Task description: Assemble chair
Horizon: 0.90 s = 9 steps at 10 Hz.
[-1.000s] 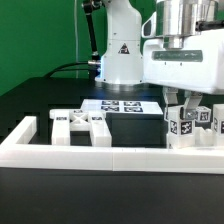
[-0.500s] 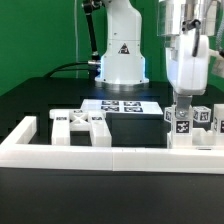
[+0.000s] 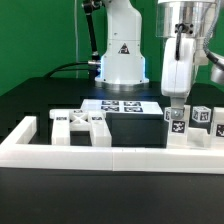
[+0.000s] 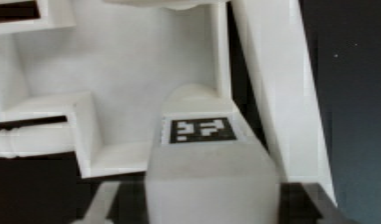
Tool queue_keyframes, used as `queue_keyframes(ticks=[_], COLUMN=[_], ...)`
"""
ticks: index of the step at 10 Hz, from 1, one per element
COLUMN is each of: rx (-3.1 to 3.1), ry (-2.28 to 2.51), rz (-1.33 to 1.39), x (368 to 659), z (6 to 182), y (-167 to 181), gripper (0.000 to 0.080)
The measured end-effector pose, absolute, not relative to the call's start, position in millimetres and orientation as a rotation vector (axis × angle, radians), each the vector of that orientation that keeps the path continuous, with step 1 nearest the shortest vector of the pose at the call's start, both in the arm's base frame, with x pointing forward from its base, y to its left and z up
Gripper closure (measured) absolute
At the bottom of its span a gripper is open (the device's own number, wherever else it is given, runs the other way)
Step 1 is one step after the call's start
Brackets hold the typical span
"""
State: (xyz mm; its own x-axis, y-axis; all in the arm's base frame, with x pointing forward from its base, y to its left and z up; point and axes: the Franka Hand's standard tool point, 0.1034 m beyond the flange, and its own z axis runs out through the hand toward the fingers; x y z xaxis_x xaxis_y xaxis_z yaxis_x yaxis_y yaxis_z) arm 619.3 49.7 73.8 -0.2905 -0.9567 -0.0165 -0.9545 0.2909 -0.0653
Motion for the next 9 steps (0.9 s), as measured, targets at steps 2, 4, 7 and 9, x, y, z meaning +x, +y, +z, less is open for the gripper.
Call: queue_keyframes(ticks=[2, 4, 7, 9], rx=[-1.858, -2.002, -2.232, -2.266], ry=[2.467, 2.323, 2.086, 2.05], rz=[-0.068, -0.078, -0.075, -0.07], x=[619, 622, 618, 614], z=[73.5, 89.6, 106.2, 107.5], y=[50, 53, 55, 54], gripper=[0.0248, 0.018, 0.0151, 0.015])
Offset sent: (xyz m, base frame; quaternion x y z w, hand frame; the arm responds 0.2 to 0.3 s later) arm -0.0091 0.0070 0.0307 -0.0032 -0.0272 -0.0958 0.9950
